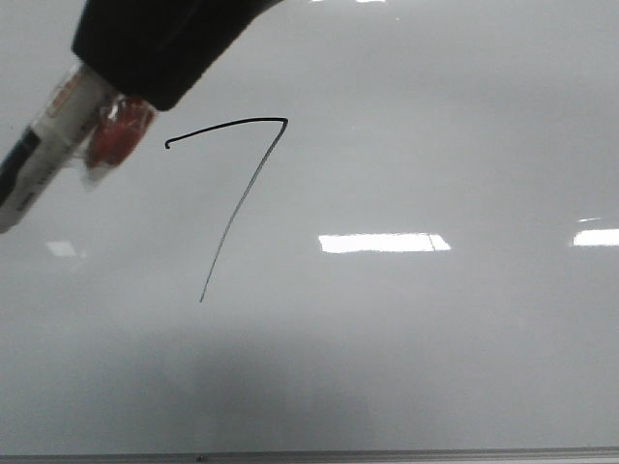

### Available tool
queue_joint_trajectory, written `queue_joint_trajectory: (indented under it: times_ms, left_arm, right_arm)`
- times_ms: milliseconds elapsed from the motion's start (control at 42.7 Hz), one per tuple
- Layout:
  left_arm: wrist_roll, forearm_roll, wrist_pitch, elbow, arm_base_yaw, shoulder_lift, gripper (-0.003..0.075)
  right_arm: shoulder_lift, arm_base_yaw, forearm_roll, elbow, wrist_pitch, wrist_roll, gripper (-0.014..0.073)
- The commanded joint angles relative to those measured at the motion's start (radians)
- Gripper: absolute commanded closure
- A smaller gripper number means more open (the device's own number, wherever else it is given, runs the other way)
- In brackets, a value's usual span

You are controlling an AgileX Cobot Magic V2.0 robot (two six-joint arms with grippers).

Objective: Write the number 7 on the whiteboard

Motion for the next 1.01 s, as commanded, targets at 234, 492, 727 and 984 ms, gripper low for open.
queue_joint_trajectory:
  times_ms: [234,492,727,984]
  left_arm:
    - [-0.009,-0.007,-0.068,-0.044,-0.007,0.091,0.0296]
    - [-0.009,-0.007,-0.090,-0.044,-0.007,0.091,0.0453]
    - [-0.009,-0.007,-0.090,-0.044,-0.007,0.091,0.0575]
    - [-0.009,-0.007,-0.084,-0.044,-0.007,0.091,0.0741]
  right_arm:
    - [-0.045,0.054,0.035,-0.034,-0.031,-0.012,0.0652]
    - [-0.045,0.054,0.073,-0.034,-0.031,-0.012,0.0652]
    - [-0.045,0.054,0.087,-0.034,-0.031,-0.012,0.0652]
    - [-0.045,0.054,0.088,-0.034,-0.048,-0.012,0.0592]
